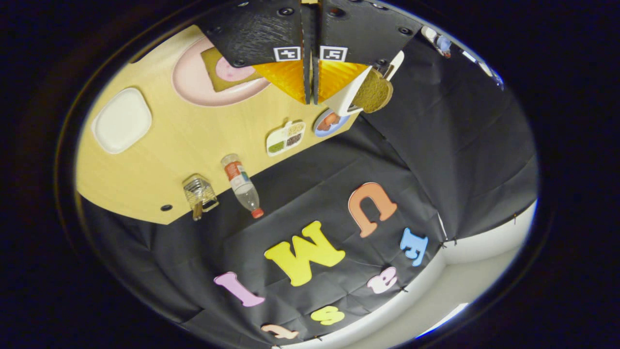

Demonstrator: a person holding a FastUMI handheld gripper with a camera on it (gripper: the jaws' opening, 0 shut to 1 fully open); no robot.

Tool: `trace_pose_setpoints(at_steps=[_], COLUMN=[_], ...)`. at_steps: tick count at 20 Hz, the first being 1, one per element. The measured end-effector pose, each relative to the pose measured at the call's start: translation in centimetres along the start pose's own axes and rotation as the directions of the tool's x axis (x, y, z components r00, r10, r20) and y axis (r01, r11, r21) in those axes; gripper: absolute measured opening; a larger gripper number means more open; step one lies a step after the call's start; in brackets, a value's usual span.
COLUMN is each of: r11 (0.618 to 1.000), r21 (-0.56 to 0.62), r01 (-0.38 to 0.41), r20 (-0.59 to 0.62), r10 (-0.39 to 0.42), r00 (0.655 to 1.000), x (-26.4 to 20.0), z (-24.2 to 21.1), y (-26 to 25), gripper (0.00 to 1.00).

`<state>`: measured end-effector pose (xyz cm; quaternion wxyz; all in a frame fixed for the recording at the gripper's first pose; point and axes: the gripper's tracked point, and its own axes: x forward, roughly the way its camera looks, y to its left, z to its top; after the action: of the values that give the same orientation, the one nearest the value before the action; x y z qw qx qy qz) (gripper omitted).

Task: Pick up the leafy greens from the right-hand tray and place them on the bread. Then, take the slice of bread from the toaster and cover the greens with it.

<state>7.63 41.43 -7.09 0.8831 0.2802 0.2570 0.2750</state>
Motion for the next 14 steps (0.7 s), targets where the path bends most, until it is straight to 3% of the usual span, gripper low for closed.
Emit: trace_pose_setpoints(at_steps=[6,14], r11=[0.998,0.993], r21=[0.055,0.057], r01=[-0.005,0.106], r20=[-0.010,0.024], r10=[0.006,-0.107], r00=[1.000,0.994], x=[0.5,0.1], z=[-1.6,-1.0], y=[-0.8,-7.1], gripper=[0.00,0.00])
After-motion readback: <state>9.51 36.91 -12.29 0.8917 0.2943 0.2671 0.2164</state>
